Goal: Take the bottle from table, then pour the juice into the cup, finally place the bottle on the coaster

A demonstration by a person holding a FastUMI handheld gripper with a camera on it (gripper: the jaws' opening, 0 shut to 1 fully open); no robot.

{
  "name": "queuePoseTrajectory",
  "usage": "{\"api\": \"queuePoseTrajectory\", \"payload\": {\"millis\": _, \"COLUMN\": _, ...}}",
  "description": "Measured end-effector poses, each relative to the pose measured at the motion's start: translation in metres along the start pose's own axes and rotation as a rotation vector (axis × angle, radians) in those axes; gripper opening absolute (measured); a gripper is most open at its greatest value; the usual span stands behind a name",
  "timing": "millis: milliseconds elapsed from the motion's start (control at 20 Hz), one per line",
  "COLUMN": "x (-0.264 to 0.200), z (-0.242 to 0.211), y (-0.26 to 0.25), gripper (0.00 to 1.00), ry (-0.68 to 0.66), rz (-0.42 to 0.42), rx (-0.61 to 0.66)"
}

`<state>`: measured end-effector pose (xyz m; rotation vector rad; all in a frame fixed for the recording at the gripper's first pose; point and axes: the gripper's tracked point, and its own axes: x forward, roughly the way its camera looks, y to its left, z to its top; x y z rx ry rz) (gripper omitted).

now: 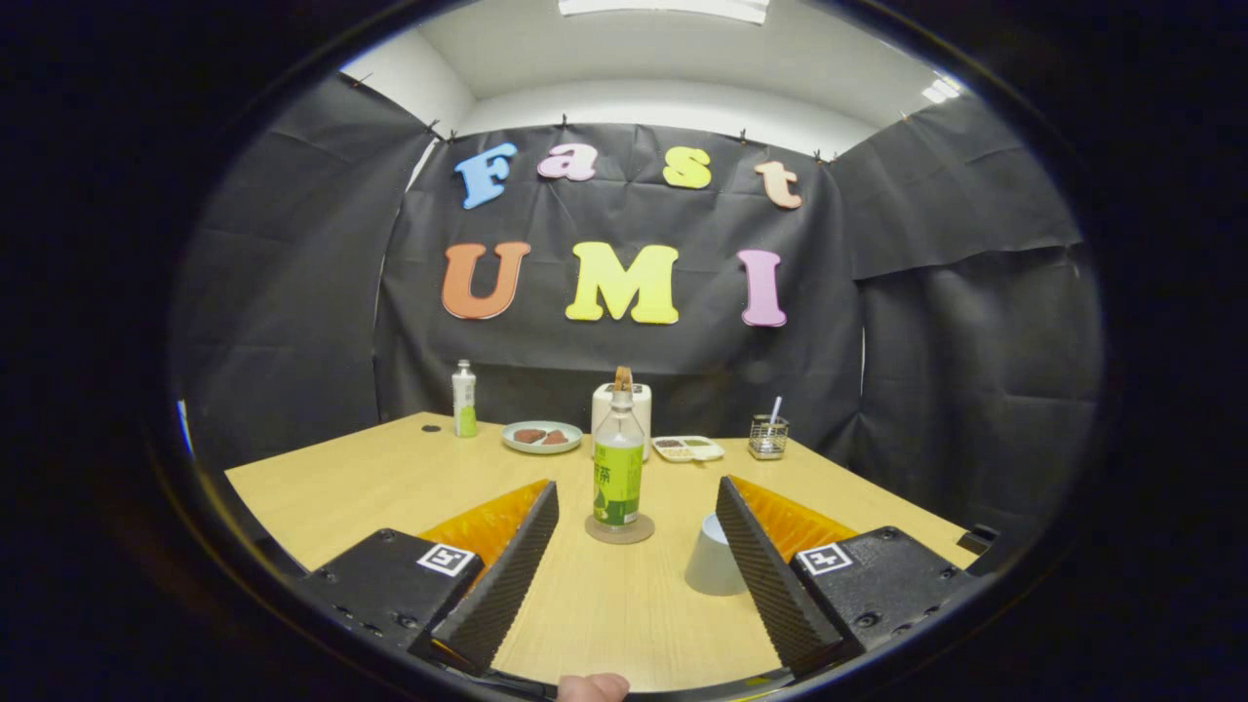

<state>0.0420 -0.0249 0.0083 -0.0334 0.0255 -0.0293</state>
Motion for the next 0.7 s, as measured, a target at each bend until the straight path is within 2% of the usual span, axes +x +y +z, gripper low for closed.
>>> {"api": "queuePoseTrajectory", "payload": {"millis": 700, "x": -0.004, "z": 0.011, "y": 0.005, "gripper": 1.00, "ry": -0.026, "rz": 0.011, "rx": 0.020}}
